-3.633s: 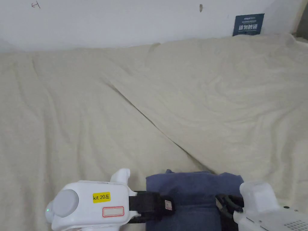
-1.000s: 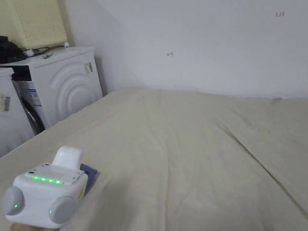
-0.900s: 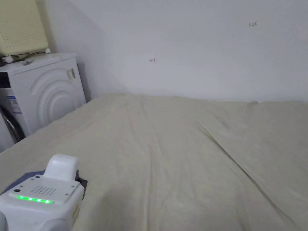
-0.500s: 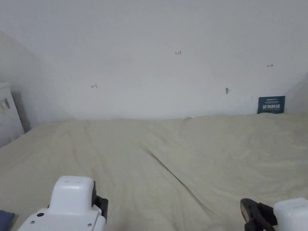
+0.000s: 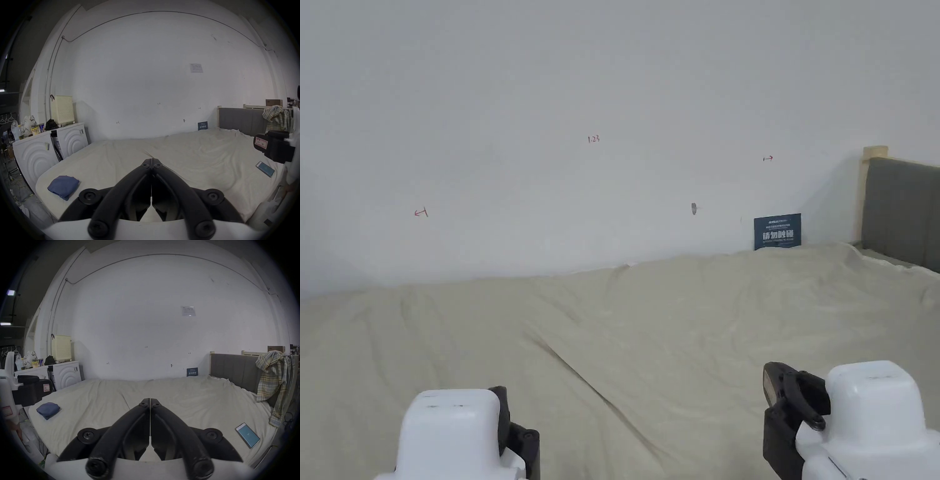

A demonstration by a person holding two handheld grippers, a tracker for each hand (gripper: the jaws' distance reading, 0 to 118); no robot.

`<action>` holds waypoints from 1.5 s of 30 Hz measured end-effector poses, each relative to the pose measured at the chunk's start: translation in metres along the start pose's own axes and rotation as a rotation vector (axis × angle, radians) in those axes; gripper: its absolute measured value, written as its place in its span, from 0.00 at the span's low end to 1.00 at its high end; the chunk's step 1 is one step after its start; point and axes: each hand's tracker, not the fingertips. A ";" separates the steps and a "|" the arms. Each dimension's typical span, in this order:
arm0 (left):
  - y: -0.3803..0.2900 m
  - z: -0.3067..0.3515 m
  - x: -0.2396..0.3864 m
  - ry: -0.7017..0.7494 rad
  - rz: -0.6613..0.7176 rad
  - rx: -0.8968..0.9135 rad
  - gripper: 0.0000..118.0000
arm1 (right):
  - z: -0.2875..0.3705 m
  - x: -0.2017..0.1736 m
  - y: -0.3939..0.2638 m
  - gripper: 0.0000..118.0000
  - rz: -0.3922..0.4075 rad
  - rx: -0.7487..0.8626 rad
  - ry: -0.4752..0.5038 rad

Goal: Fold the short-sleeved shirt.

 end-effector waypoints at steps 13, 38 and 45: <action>-0.003 -0.009 -0.002 0.072 -0.013 -0.037 1.00 | -0.006 -0.003 0.017 0.82 -0.114 -0.078 -0.139; 0.001 -0.014 -0.018 0.094 0.044 -0.071 1.00 | -0.016 -0.003 0.021 0.82 -0.049 -0.287 -0.089; 0.002 -0.013 -0.019 0.093 0.042 -0.067 1.00 | -0.008 0.004 0.027 0.82 -0.052 -0.252 0.012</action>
